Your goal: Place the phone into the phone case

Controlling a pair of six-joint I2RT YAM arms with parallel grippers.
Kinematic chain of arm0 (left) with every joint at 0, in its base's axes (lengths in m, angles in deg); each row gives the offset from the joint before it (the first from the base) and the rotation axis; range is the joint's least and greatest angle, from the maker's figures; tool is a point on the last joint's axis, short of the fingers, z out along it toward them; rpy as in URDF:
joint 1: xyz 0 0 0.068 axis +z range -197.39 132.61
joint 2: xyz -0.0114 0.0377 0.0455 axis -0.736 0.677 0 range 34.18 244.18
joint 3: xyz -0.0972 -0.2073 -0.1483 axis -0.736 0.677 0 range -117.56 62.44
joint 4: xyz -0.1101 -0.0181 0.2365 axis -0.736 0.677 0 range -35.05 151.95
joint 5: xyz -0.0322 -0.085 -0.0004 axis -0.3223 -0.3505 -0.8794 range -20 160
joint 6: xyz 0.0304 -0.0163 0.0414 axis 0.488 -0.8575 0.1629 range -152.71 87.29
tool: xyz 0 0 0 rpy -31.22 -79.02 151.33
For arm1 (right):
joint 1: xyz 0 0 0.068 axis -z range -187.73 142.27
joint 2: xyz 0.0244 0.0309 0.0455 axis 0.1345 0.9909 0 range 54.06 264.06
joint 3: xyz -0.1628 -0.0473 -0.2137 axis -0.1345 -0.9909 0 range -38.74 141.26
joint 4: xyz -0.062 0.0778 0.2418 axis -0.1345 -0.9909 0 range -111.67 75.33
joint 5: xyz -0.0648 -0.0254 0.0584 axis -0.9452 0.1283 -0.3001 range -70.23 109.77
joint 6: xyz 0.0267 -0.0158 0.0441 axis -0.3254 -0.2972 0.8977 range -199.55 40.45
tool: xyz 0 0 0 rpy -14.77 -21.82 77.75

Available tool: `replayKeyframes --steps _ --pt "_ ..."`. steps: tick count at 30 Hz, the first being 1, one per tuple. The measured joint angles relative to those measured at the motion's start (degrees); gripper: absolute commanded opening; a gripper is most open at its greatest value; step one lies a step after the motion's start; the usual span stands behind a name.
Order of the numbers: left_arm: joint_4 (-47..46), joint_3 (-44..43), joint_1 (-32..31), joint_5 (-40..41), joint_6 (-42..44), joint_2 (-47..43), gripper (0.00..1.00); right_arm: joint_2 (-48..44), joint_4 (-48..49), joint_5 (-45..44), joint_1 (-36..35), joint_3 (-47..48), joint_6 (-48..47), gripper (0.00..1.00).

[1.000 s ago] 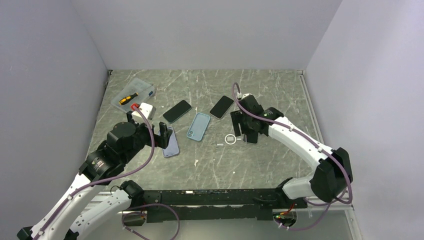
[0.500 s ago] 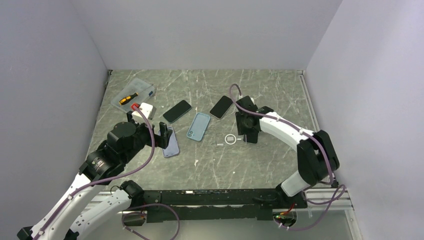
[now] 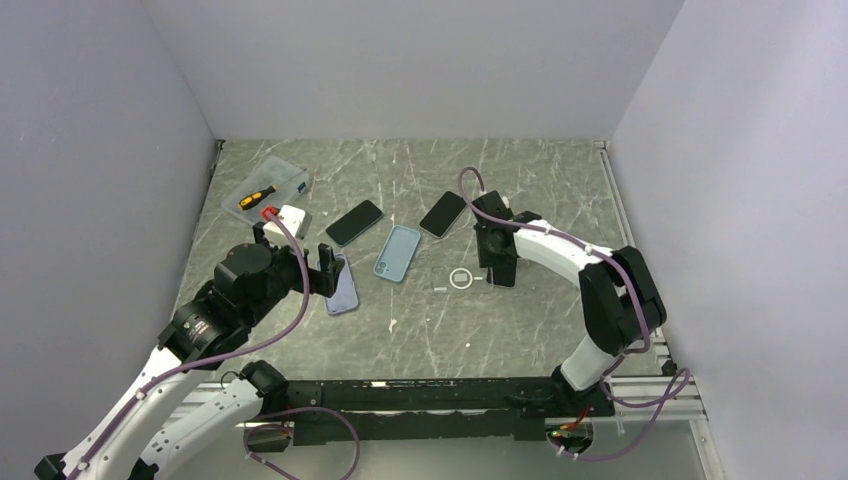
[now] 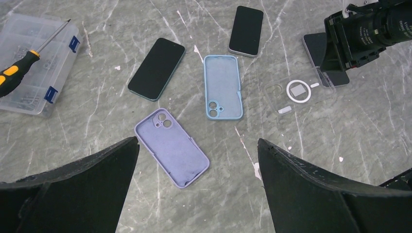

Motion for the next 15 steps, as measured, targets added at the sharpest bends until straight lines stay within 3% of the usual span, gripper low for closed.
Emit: replayKeyframes --steps 15 --pt "0.0 0.0 0.13 0.0 0.0 0.0 0.99 2.19 1.95 0.87 1.38 -2.03 0.87 0.21"
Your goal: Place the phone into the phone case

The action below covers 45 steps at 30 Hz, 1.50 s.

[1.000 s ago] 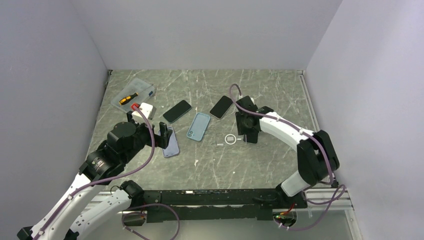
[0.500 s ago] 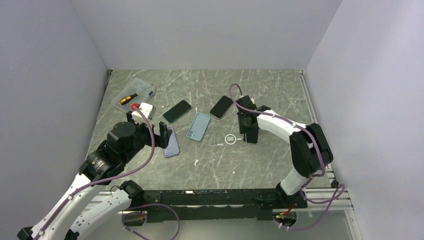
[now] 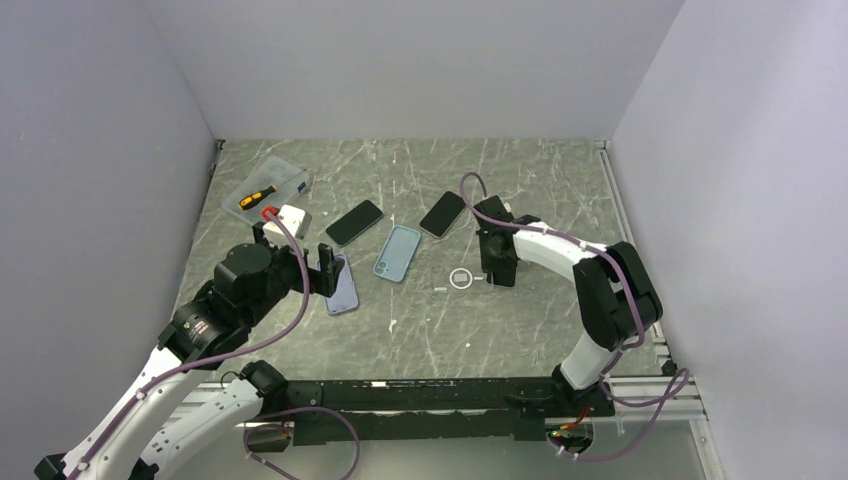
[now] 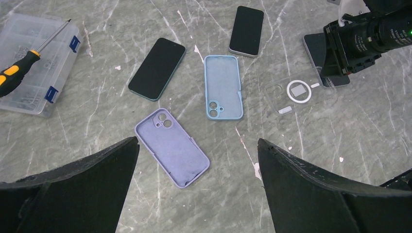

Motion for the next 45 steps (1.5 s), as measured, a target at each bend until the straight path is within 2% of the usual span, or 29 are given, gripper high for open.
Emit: replayKeyframes --steps 2,5,6,15,24,36,45 --pt "0.0 0.0 0.02 0.0 0.0 0.0 0.99 0.07 0.04 0.46 -0.02 -0.22 0.09 0.16" --pt "0.02 0.0 0.07 0.0 0.0 0.0 0.99 0.07 0.13 1.07 0.0 -0.5 0.13 0.01" --pt "0.0 0.0 0.07 0.0 0.0 0.0 0.99 0.07 0.31 1.29 -0.02 -0.57 0.26 0.0" --pt "0.02 0.0 0.17 0.0 0.0 0.0 0.99 -2.14 0.98 2.1 -0.09 -2.8 1.29 0.0" --pt "0.04 0.0 0.26 0.0 0.0 -0.76 0.99 -11.85 -0.59 2.05 -2.84 -7.65 6.58 0.0" --pt "0.02 0.0 0.28 -0.26 0.0 -1.55 0.99 -23.61 -1.01 1.81 -13.22 -17.03 23.71 0.0" --pt "0.02 0.0 0.28 -0.57 0.0 -1.79 0.99 -25.46 -0.92 0.02 -21.62 -21.38 36.41 0.0"
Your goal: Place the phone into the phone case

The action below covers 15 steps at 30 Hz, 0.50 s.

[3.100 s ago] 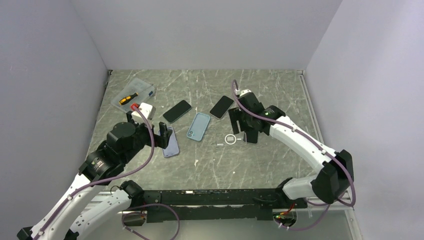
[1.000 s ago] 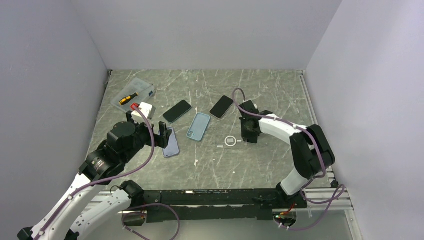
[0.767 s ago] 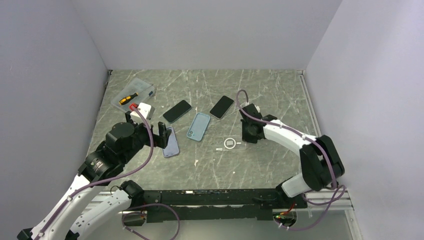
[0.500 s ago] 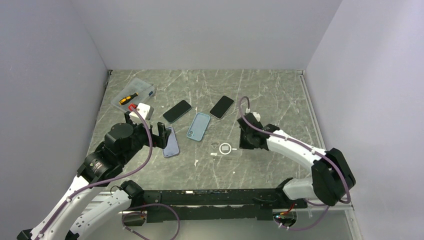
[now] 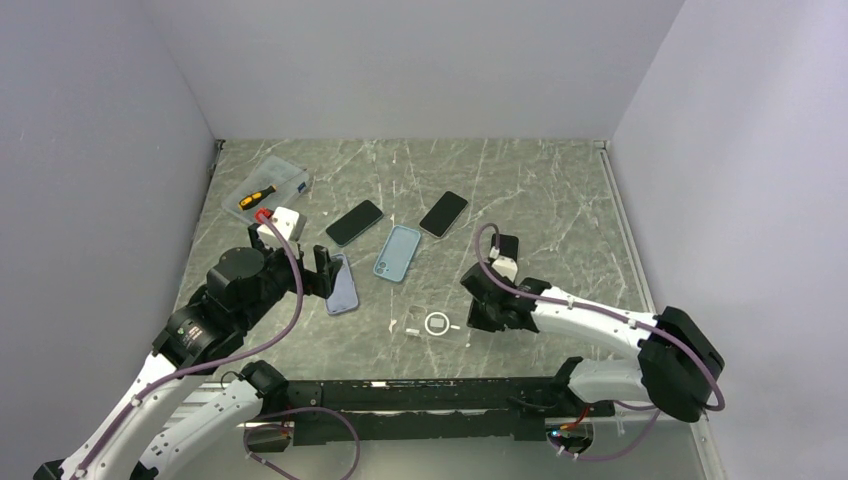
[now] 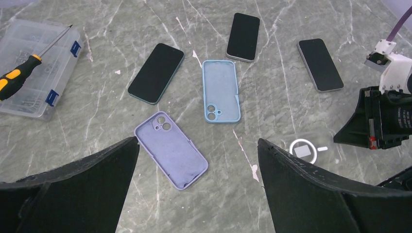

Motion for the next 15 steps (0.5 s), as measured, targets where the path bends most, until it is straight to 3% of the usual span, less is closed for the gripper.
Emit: replayKeyframes --steps 12,15 --pt "0.0 0.0 0.0 0.0 0.0 0.02 0.99 1.6 1.27 -1.9 -4.55 -2.73 7.67 0.0" --pt "0.0 0.0 0.0 0.0 0.0 0.04 0.99 2.16 1.31 -2.6 -5.11 -2.73 7.82 0.3"
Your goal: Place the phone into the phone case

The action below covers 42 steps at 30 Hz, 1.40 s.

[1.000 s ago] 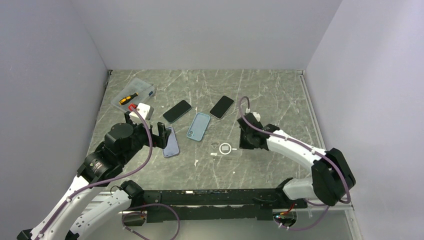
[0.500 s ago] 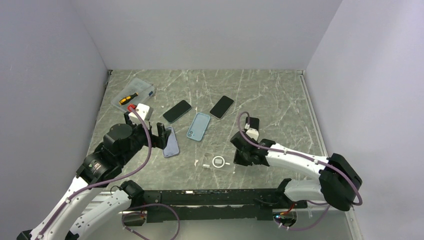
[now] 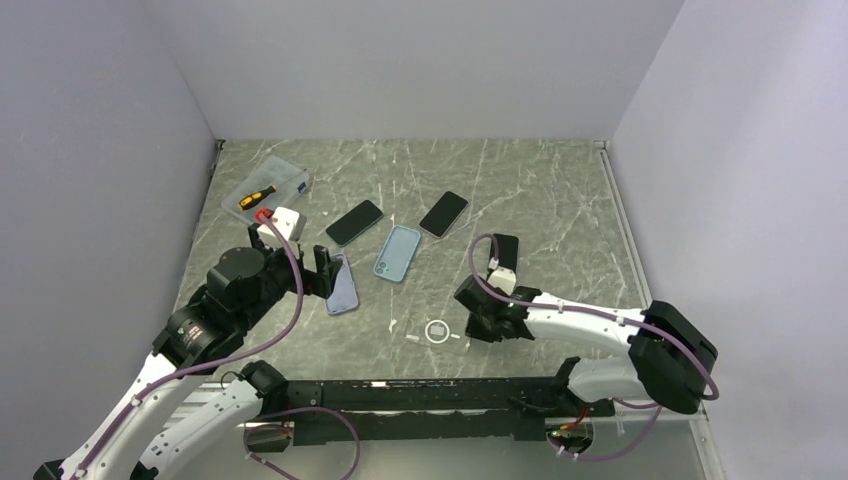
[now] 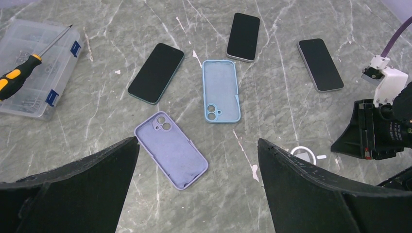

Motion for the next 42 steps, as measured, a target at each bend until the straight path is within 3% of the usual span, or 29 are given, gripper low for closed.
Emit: replayKeyframes --steps 2,3,12,21,32,42 --pt "0.0 0.0 0.0 0.0 0.0 0.04 0.99 0.15 -0.15 -0.35 -0.09 0.13 0.04 0.47" --pt "0.0 0.0 0.0 0.02 0.0 0.09 0.99 0.2 -0.46 -0.59 -0.09 0.44 0.13 0.52" --pt "0.02 0.0 0.0 0.02 0.0 1.18 0.99 -2.25 -9.2 -7.37 0.61 11.39 -5.53 0.69" --pt "0.04 0.0 0.07 0.02 0.0 2.29 0.99 -4.98 -11.21 -10.45 16.37 17.7 -20.76 0.99" --pt "0.07 0.0 0.15 0.13 -0.02 2.64 0.99 6.08 -2.45 -7.23 25.7 19.1 -36.09 1.0" --pt "0.09 0.0 0.2 0.68 0.0 2.23 0.99 13.11 6.32 -2.82 31.32 19.71 -41.2 1.0"
